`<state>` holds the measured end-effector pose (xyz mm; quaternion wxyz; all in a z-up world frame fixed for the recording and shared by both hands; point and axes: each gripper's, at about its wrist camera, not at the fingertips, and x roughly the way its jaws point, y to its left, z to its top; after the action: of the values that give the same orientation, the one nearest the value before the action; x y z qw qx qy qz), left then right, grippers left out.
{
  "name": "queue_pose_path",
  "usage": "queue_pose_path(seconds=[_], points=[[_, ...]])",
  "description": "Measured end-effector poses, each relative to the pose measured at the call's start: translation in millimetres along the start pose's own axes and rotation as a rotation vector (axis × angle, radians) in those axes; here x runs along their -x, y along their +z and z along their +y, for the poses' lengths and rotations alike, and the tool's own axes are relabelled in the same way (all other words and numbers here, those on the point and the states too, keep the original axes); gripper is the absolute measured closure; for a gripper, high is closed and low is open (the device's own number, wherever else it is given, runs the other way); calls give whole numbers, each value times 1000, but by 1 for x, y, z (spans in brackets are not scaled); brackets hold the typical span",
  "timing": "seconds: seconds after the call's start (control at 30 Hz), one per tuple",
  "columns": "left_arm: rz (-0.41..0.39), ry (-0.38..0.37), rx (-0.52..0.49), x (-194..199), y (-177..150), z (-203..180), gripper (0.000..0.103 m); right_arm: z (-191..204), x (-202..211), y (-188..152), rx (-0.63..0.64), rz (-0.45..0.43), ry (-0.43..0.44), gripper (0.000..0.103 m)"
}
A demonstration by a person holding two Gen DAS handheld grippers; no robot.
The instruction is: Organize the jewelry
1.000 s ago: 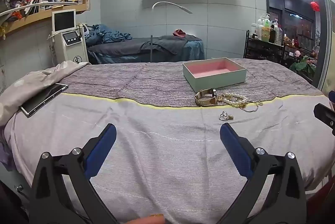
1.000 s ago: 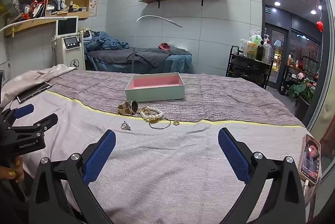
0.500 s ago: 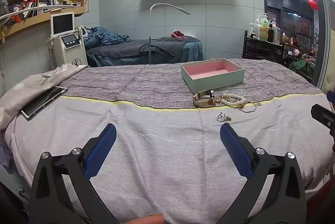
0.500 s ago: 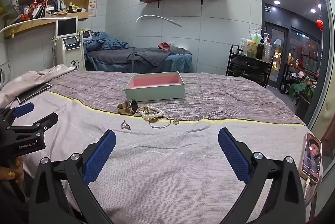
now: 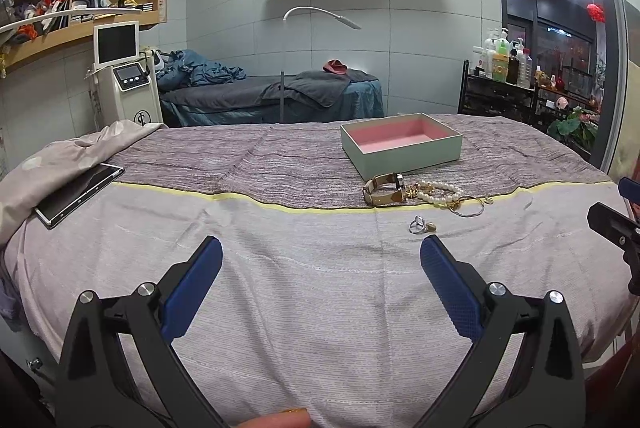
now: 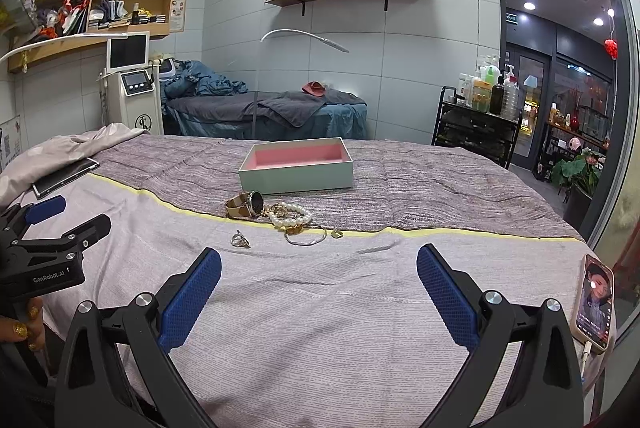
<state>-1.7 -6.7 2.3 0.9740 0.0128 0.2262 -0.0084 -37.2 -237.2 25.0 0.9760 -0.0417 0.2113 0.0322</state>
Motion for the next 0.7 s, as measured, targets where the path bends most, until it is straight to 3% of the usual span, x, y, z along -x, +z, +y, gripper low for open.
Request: queue_pose_path(seconds=[0.7], points=[[1,-2,4,1,0,0,5,1,-1,0,-2,1,2,7]])
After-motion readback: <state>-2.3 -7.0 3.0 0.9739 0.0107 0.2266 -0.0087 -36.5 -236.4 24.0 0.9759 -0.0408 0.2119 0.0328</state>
